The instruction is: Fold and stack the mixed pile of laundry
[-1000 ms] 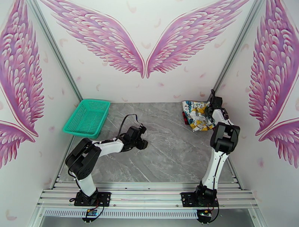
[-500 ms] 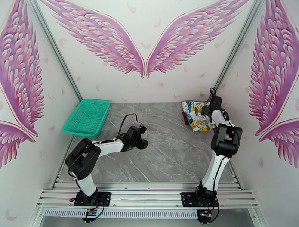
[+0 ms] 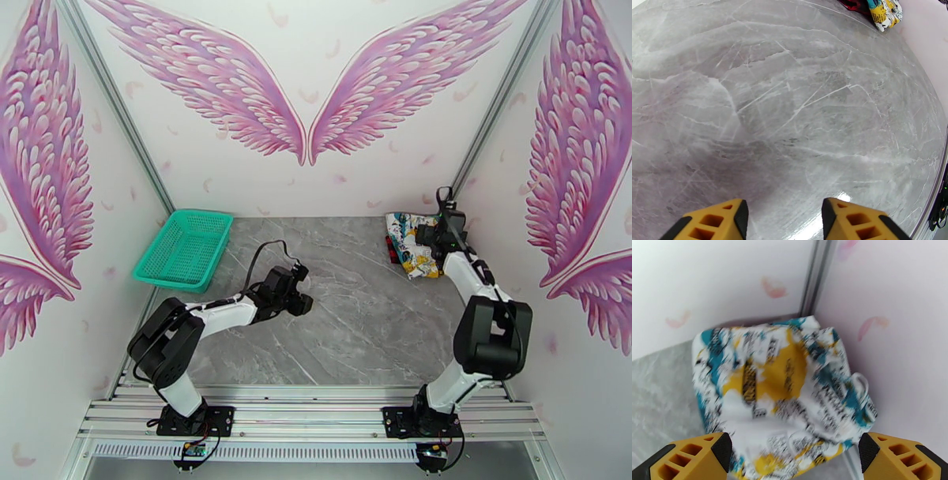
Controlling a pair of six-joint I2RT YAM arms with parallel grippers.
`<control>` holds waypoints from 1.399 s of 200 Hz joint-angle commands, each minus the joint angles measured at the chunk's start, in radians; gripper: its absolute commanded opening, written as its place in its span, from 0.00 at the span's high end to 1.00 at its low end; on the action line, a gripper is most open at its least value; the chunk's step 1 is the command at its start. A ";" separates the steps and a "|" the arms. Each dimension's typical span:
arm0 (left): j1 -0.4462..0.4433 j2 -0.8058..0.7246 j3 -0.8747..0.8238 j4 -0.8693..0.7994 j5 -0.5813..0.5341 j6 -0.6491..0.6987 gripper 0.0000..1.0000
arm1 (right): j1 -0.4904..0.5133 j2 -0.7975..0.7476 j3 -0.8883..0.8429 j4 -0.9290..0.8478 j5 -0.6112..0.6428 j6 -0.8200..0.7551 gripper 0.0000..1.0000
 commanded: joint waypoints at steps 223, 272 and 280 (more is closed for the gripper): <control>0.292 -0.556 -0.239 -0.036 -0.447 0.028 0.13 | 0.202 -0.036 -0.756 0.959 -0.093 0.034 0.01; 0.556 -0.626 -0.433 0.109 -0.569 0.125 0.01 | 0.209 -0.036 -0.751 0.950 -0.085 0.027 0.01; 0.587 -0.616 -0.481 0.203 -0.539 0.143 0.01 | 0.209 -0.036 -0.751 0.949 -0.084 0.026 0.01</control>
